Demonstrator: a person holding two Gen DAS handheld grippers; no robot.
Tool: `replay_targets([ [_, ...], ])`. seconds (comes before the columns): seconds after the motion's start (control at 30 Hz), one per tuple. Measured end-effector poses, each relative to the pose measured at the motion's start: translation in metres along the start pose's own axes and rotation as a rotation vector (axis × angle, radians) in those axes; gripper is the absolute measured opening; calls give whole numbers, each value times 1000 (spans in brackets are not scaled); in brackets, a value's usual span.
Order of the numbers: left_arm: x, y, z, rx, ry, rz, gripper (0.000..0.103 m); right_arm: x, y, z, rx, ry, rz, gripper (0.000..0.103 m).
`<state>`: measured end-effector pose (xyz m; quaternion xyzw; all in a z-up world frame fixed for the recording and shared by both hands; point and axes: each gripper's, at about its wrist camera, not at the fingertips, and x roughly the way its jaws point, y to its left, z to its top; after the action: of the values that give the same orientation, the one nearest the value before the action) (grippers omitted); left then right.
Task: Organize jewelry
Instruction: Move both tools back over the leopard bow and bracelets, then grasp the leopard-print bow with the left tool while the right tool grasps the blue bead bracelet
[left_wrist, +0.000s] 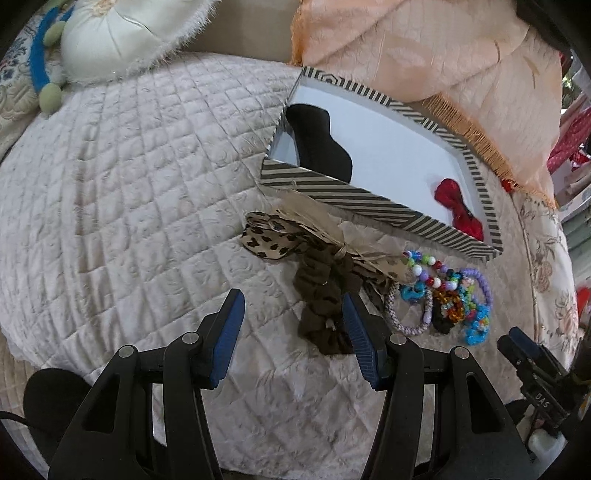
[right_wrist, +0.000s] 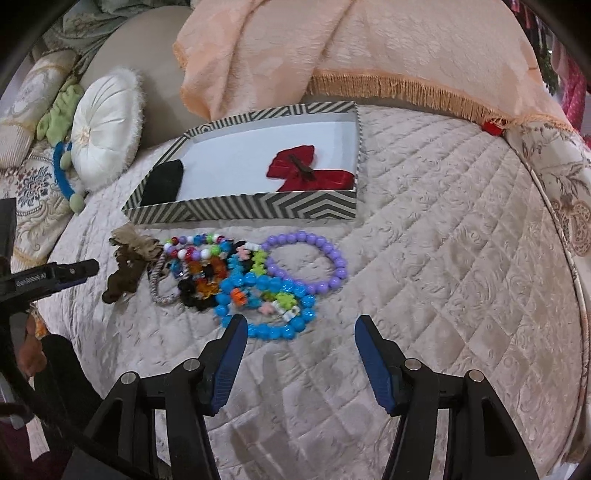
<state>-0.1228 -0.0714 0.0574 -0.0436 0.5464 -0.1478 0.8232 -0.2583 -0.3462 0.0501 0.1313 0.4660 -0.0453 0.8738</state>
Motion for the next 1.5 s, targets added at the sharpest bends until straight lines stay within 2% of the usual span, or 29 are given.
replay_targets([
  [0.17, 19, -5, 7, -2, 16, 15, 55, 4, 1, 5, -27, -17, 11, 43],
  [0.27, 26, -7, 10, -1, 20, 19, 55, 10, 7, 12, -82, -14, 33, 41],
  [0.43, 39, -13, 12, 12, 39, 27, 55, 30, 25, 17, -250, 27, 15, 41],
  [0.57, 45, -16, 16, -5, 44, 16, 55, 42, 25, 22, -298, 33, 12, 39],
  [0.6, 46, -17, 17, -10, 42, 11, 55, 45, 24, 24, -293, 32, 31, 36],
  [0.67, 48, -18, 19, -20, 42, 2, 55, 48, 21, 26, -282, 35, 54, 18],
  [0.73, 49, -19, 20, -21, 40, -13, 53, 44, 20, 26, -269, 22, 68, 10],
  [0.77, 49, -21, 20, -15, 34, -26, 38, 39, 17, 26, -243, 11, 96, 8],
  [0.8, 49, -23, 20, -5, 36, -36, 29, 32, 14, 26, -219, -1, 123, 8],
  [0.83, 46, -24, 20, 2, 31, -36, 28, 25, 13, 26, -207, -12, 136, 8],
  [0.9, 40, -26, 19, 22, 10, -36, 13, 14, 12, 26, -198, -30, 142, 8],
  [0.97, 32, -25, 18, 36, -12, -33, 12, 3, 10, 27, -178, -47, 158, 8],
  [1.07, 13, -21, 17, 36, -27, -82, 12, -17, 12, 29, -168, -80, 176, 8],
  [1.23, -20, -17, 17, 56, -73, -97, 11, -45, 23, 36, -178, -149, 196, 8],
  [1.5, -59, -17, 26, 67, -131, -137, 11, -62, 34, 48, -180, -187, 239, 8],
])
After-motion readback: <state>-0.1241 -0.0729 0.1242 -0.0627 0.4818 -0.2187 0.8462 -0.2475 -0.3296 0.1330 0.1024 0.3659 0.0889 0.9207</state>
